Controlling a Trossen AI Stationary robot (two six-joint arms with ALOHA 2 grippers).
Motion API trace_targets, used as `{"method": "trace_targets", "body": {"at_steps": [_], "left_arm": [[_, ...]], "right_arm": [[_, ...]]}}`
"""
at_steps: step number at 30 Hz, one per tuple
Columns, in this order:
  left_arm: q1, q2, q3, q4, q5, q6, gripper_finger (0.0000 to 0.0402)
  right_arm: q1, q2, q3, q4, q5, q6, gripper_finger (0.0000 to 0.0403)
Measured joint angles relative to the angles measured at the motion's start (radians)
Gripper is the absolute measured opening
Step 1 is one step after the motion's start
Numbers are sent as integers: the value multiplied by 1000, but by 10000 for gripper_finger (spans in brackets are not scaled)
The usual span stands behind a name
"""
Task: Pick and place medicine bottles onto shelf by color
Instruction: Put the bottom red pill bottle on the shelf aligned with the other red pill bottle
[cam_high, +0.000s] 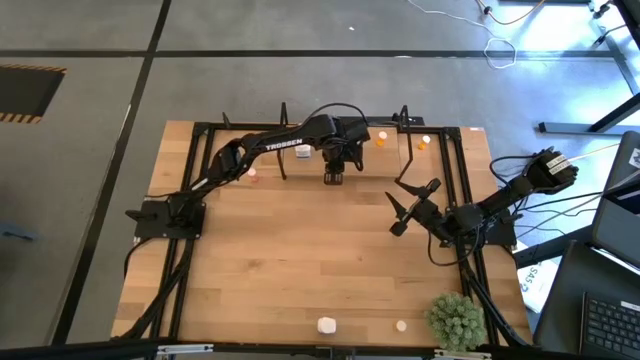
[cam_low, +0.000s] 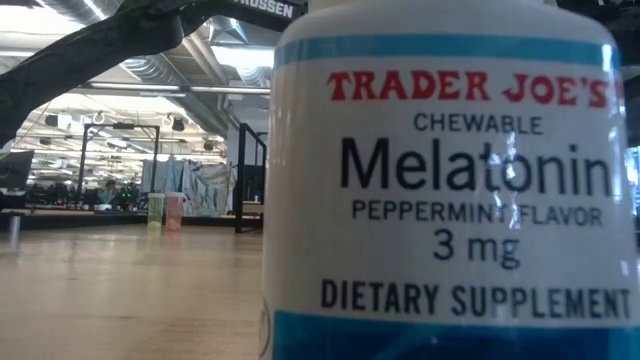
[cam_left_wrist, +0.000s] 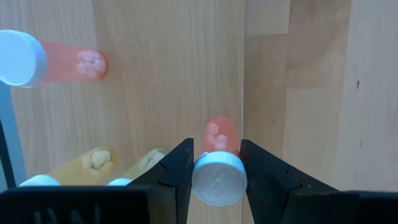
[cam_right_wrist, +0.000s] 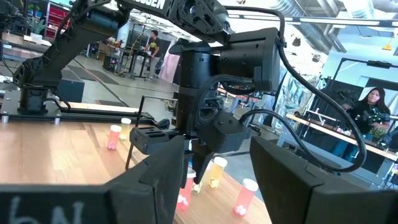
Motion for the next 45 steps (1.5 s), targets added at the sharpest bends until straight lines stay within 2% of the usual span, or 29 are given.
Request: {"method": "trace_targets", "body": {"at_steps": [22, 32, 45], "left_arm": [[-2, 0, -1, 44, -3, 49, 112], [9, 0, -1, 48, 29, -9, 112], [3, 0, -1, 48, 19, 6, 112]], "right_arm": [[0, 0, 0, 0, 0, 0, 188], [0, 0, 0, 0, 0, 0, 188], [0, 0, 0, 0, 0, 0, 188]]}}
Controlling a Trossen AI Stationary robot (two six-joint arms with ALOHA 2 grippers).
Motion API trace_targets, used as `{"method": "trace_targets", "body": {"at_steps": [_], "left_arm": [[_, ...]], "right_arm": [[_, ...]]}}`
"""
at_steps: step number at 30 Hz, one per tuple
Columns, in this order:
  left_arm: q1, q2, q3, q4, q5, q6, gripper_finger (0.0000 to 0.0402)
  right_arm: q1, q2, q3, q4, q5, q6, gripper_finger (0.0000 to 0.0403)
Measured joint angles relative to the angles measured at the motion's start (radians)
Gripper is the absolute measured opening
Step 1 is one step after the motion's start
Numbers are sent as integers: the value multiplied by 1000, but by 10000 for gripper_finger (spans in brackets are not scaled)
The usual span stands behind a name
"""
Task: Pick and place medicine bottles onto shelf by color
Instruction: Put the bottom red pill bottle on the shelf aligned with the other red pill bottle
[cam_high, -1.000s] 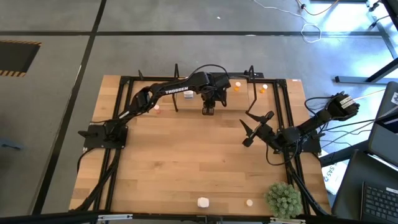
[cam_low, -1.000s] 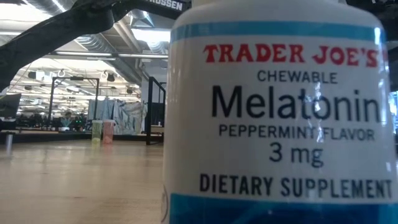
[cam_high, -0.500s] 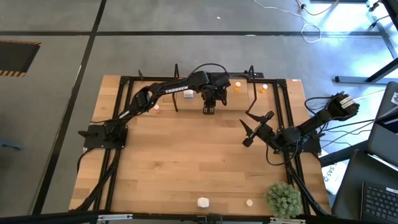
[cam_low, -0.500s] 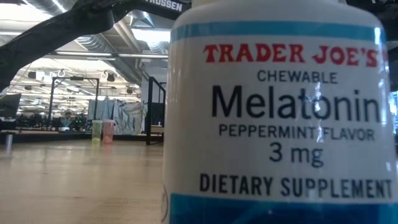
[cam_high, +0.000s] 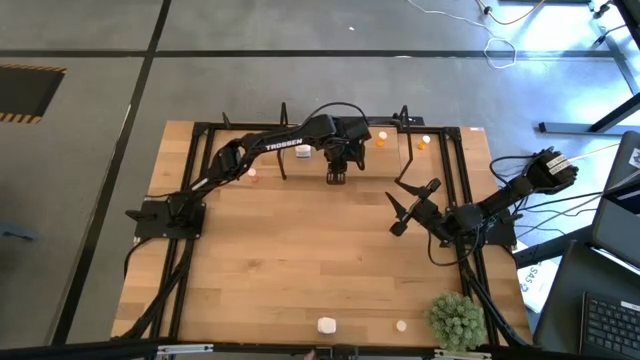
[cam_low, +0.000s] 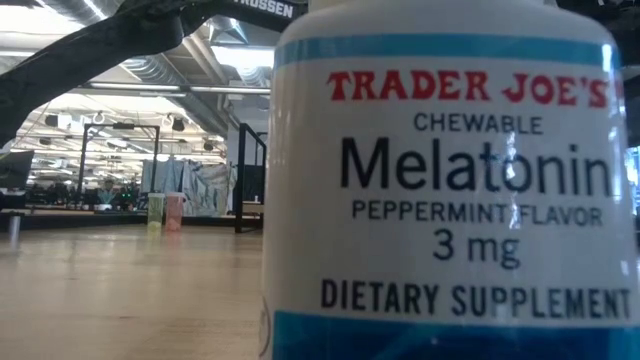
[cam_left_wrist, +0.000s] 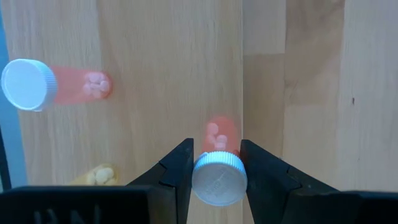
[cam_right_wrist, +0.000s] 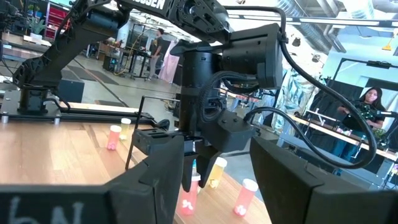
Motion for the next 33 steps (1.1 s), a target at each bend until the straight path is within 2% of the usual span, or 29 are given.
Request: {"method": "trace_targets", "body": {"at_steps": [10, 21, 33], "left_arm": [[0, 0, 0, 4, -7, 11, 115], [-9, 0, 0, 10, -31, 53, 195], [-12, 0, 0, 50, -57, 71, 204]], "right_arm": [[0, 0, 0, 0, 0, 0, 188], [0, 0, 0, 0, 0, 0, 188], [0, 0, 0, 0, 0, 0, 188]]}}
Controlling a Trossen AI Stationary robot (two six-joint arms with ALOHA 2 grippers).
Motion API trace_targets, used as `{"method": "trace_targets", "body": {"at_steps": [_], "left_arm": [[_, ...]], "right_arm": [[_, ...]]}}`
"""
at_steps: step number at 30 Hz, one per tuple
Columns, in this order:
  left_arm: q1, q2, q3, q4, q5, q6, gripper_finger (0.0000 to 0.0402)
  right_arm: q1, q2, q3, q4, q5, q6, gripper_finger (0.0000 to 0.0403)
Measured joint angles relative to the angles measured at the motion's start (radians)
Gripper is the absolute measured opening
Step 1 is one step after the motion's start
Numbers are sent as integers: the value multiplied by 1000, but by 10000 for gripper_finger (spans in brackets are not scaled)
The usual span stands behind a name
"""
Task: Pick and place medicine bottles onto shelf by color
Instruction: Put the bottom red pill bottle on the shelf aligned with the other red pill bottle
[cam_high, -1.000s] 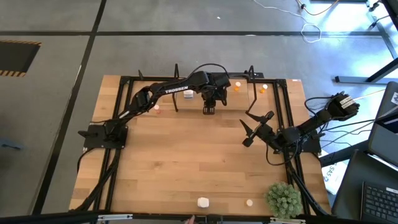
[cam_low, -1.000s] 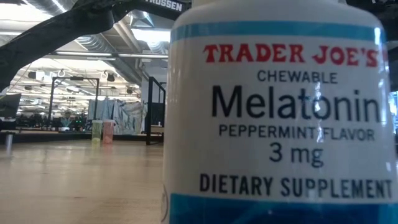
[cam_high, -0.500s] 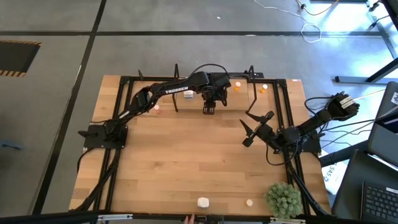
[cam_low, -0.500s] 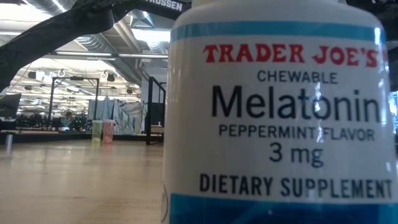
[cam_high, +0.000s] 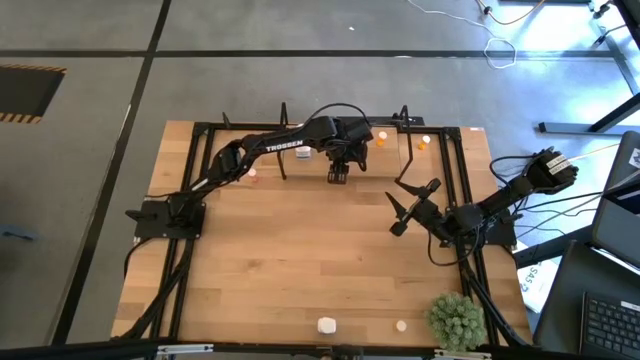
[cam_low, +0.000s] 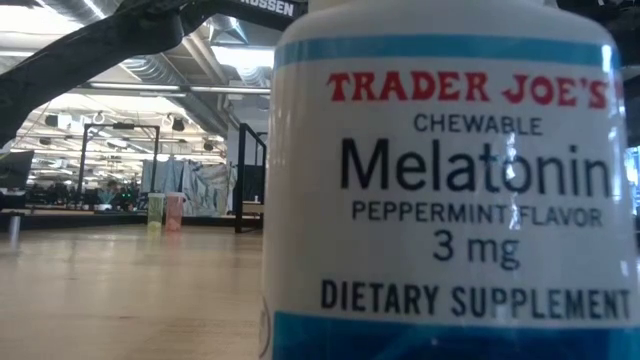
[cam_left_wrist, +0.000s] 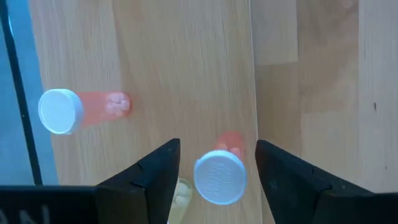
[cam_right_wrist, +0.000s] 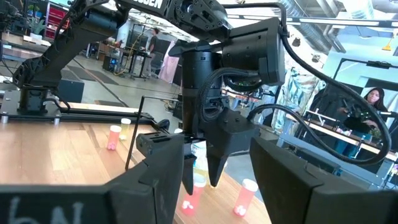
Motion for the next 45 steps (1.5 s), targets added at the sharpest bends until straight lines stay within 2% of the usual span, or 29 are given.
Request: {"method": "trace_targets", "body": {"at_steps": [13, 18, 21, 26, 35, 45], "left_arm": [[-28, -51, 19, -18, -70, 52, 204], [-62, -85, 21, -98, -105, -10, 204], [-75, -95, 17, -220, -79, -85, 204], [-69, -95, -26, -219, -61, -170, 204], [-24, -95, -138, -62, 50, -191, 204], [-11, -95, -199, 0, 114, -213, 204]], "right_arm": [[0, 0, 0, -5, 0, 0, 188], [0, 0, 0, -16, -7, 0, 188], [0, 0, 0, -23, -9, 0, 188], [0, 0, 0, -27, -9, 0, 188], [0, 0, 0, -41, -9, 0, 188], [0, 0, 0, -43, -9, 0, 188]]}}
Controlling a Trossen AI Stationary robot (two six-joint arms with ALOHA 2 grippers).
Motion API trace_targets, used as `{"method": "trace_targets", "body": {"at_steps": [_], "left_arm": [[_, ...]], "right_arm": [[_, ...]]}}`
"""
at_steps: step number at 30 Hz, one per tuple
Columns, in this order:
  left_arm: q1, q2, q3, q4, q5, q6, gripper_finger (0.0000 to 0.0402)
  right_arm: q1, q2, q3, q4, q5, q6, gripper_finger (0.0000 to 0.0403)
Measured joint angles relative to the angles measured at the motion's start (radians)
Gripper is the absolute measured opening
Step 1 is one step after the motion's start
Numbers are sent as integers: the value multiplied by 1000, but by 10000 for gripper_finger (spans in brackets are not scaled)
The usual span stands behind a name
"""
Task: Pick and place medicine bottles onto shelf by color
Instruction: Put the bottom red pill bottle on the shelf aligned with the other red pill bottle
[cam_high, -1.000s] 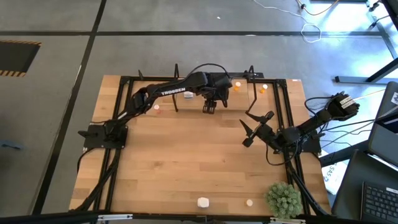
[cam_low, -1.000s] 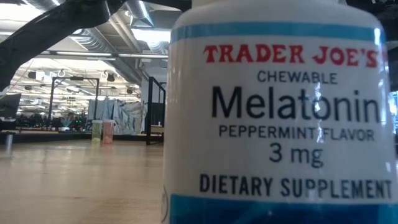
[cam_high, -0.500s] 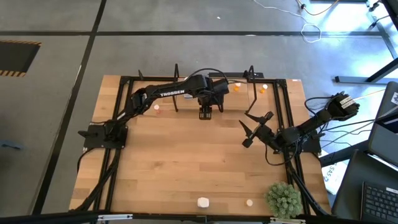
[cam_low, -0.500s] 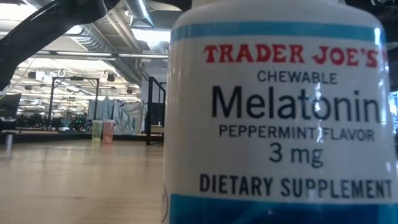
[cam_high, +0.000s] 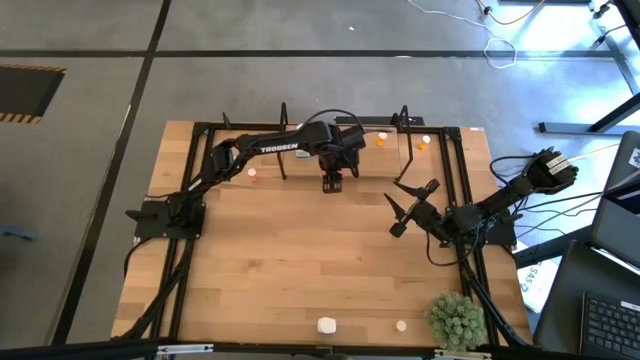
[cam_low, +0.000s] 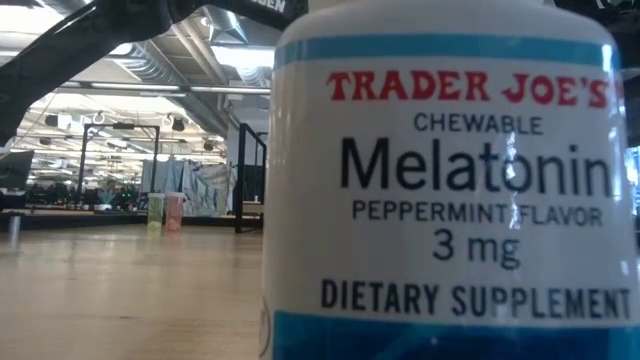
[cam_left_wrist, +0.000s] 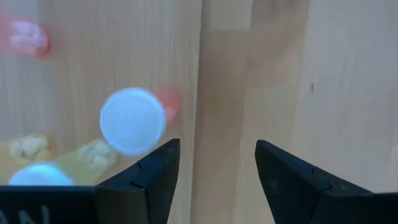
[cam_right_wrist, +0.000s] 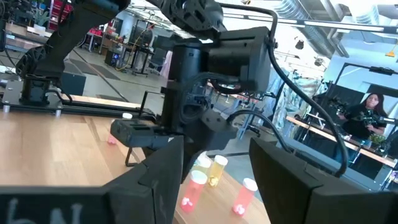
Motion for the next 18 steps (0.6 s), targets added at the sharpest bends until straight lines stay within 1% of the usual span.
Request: {"method": "trace_targets", "body": {"at_steps": [7, 14, 18], "left_arm": [[7, 0, -48, 74, 1, 2, 204], [7, 0, -51, 116, 1, 3, 204], [7, 0, -51, 154, 0, 32, 204]], "right_arm": [[0, 0, 0, 0, 0, 0, 188], [0, 0, 0, 0, 0, 0, 188], [0, 0, 0, 0, 0, 0, 188]]}}
